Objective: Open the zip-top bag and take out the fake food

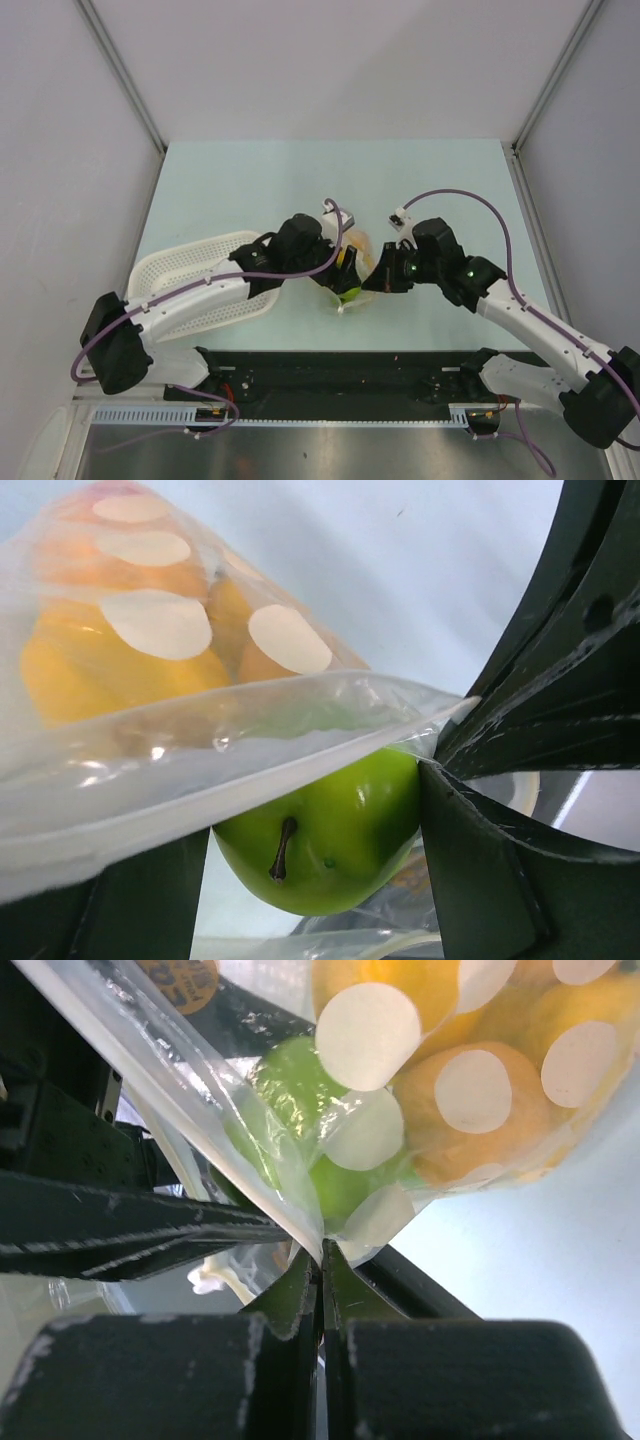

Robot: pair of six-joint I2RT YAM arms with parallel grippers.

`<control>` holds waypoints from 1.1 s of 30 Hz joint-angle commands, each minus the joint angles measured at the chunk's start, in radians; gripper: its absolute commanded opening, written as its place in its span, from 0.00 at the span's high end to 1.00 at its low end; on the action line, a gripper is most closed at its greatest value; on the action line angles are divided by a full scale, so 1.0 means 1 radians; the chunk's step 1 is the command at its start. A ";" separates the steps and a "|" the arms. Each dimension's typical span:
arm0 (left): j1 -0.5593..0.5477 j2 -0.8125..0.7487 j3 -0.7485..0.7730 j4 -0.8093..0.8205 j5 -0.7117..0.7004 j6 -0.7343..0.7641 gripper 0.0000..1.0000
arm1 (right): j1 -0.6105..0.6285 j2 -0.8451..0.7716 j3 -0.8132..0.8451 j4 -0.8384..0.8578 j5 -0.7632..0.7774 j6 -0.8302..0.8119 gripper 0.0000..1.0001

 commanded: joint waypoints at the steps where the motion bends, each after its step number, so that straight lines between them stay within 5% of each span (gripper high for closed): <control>1: 0.060 0.011 0.104 0.065 0.120 -0.097 1.00 | 0.003 -0.026 0.013 -0.063 0.045 -0.011 1.00; 7: 0.146 0.001 0.119 0.059 0.352 -0.264 1.00 | 0.001 -0.003 0.042 -0.133 0.103 -0.084 1.00; 15: 0.169 0.016 0.195 -0.076 0.441 -0.309 1.00 | -0.014 -0.020 0.037 -0.157 0.131 -0.111 1.00; 23: 0.189 -0.048 0.162 0.204 0.694 -0.431 0.88 | -0.048 -0.012 0.064 -0.205 0.160 -0.151 1.00; 33: 0.191 -0.033 0.214 0.382 0.803 -0.534 0.96 | -0.077 0.002 0.080 -0.177 0.122 -0.150 1.00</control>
